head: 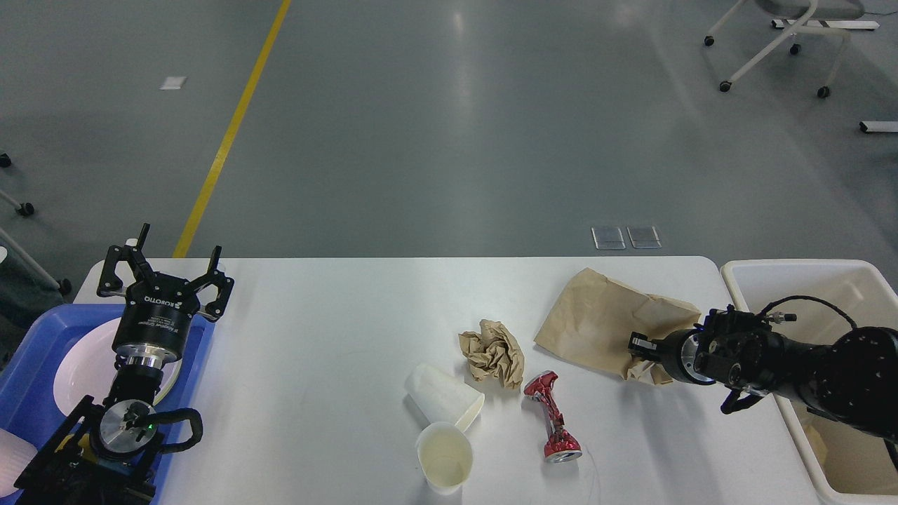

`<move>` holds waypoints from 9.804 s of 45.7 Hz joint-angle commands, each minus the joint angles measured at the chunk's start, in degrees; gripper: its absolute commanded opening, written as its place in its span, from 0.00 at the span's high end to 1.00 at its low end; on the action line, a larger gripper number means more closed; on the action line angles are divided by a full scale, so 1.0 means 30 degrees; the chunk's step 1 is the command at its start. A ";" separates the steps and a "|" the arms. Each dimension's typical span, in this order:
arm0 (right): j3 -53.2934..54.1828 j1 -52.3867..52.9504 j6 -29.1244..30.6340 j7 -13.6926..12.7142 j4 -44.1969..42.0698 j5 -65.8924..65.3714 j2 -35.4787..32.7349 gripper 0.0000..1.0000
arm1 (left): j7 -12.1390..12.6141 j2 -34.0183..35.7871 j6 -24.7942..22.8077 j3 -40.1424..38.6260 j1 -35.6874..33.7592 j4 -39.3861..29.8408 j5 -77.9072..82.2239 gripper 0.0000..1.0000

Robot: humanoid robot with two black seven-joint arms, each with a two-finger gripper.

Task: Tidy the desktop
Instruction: 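Drag the brown paper bag into the white bin with the right gripper, then release the bag in the bin and raise the right gripper, then move the right gripper down toward the white paper cup, then grasp the white paper cup with the right gripper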

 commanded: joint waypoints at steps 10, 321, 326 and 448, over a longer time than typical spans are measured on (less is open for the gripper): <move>0.0011 0.0093 -0.0024 -0.0585 0.0627 0.0076 -0.0329 1.00 | 0.0009 0.0000 0.0000 -0.0004 0.0000 0.0000 -0.0001 0.04; -0.4267 2.6168 1.0669 -0.4891 2.2220 0.5965 0.0519 0.00 | 0.0009 0.0000 0.0000 -0.0004 0.0000 0.0000 -0.0001 0.04; -0.3769 2.5700 1.0552 -0.4949 2.2044 0.5936 0.0519 0.00 | -0.0020 0.0000 0.0000 -0.0004 0.0000 0.0000 -0.0001 0.04; 0.4171 0.8734 -0.0380 -0.8963 1.3898 0.4908 0.6848 1.00 | -0.0020 0.0000 0.0000 -0.0004 0.0000 0.0000 -0.0001 0.04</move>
